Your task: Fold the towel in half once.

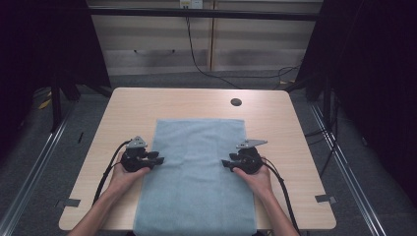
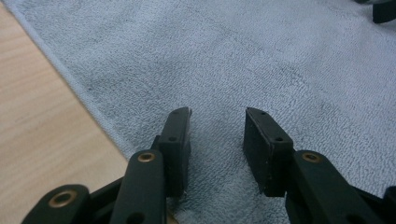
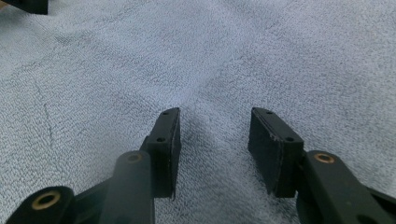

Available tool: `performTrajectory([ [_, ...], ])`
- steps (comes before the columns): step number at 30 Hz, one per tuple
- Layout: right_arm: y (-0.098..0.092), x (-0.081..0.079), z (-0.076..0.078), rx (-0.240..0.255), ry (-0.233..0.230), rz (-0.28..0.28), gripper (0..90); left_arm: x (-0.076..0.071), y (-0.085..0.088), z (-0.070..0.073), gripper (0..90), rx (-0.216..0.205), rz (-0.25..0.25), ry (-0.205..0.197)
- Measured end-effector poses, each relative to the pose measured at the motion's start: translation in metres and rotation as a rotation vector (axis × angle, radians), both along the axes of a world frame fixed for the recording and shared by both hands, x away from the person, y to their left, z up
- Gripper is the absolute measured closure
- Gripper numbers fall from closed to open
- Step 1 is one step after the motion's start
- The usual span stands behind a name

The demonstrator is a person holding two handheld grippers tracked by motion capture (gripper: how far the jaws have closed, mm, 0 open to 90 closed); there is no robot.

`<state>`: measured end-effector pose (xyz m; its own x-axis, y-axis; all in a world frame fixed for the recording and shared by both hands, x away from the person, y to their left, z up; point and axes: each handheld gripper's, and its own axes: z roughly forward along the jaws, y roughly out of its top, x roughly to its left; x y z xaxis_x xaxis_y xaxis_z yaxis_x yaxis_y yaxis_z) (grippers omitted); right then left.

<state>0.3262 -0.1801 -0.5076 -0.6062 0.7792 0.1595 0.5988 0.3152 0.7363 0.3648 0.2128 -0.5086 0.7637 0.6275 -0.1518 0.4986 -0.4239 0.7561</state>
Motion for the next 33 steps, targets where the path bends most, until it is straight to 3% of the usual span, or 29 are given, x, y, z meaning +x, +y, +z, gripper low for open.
performTrajectory([
  [6,0.002,-0.012,0.001,0.001,0.008,0.029,54.8,-0.021,0.005,0.001,62.0,-0.003,-0.026,0.008],
  [15,0.007,-0.058,0.003,-0.019,0.006,0.099,55.8,-0.06,0.013,0.001,63.5,-0.017,-0.087,0.016],
  [18,0.007,-0.066,0.003,-0.012,0.008,0.112,55.9,-0.076,0.014,0.002,63.5,-0.021,-0.104,0.024],
  [22,0.008,-0.081,0.004,-0.01,0.013,0.138,56.1,-0.092,0.014,0.004,63.5,-0.015,-0.134,0.045],
  [24,0.009,-0.093,0.005,0.005,0.031,0.152,56.1,-0.101,0.015,0.005,63.5,-0.026,-0.148,0.079],
  [29,0.013,-0.108,0.007,-0.003,0.045,0.175,58.1,-0.111,0.017,0.007,63.2,-0.01,-0.162,0.083],
  [33,0.012,-0.107,0.009,0.001,0.053,0.183,57.5,-0.111,0.017,0.009,58.5,-0.008,-0.178,0.097],
])
